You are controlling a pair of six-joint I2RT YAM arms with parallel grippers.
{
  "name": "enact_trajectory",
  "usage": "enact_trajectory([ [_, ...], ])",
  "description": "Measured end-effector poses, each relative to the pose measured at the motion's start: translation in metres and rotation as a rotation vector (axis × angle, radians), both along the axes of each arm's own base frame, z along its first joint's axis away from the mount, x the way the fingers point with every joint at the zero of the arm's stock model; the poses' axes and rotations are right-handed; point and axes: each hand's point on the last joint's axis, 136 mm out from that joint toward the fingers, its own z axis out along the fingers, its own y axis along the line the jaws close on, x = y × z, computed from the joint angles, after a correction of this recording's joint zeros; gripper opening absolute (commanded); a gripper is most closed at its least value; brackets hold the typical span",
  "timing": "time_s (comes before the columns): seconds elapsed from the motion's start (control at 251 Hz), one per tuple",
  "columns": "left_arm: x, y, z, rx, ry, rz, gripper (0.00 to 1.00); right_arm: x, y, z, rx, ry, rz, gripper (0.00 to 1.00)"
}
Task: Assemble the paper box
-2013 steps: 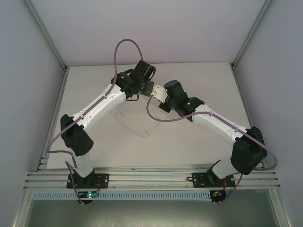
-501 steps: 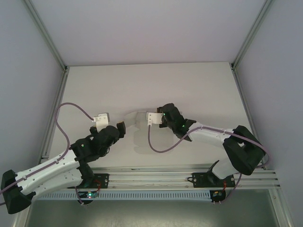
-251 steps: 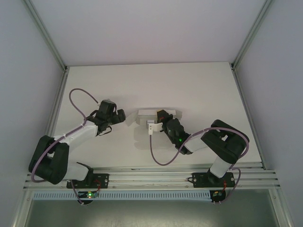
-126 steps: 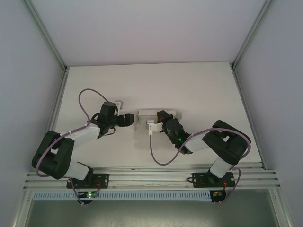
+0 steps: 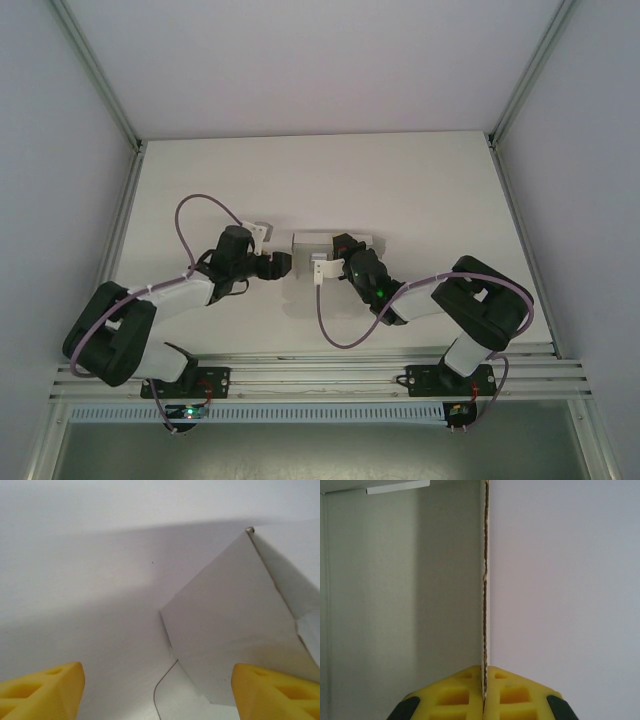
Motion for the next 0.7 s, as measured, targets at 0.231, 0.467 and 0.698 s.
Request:
enact_trajectory([
  [0.231, -0.021, 0.011, 0.022, -0.024, -0.086, 0.011, 0.82, 0.001, 0.0, -0.001, 0.005, 0.011, -0.01, 0.0],
  [0.467, -0.032, 0.012, 0.031, -0.071, -0.108, 0.001, 0.75, 0.002, 0.0, -0.001, 0.002, 0.014, -0.016, 0.0],
  [0.698, -0.013, 0.015, 0.023, 0.008, -0.07, 0.069, 0.68, 0.003, 0.0, -0.002, 0.0, 0.022, -0.019, 0.0],
])
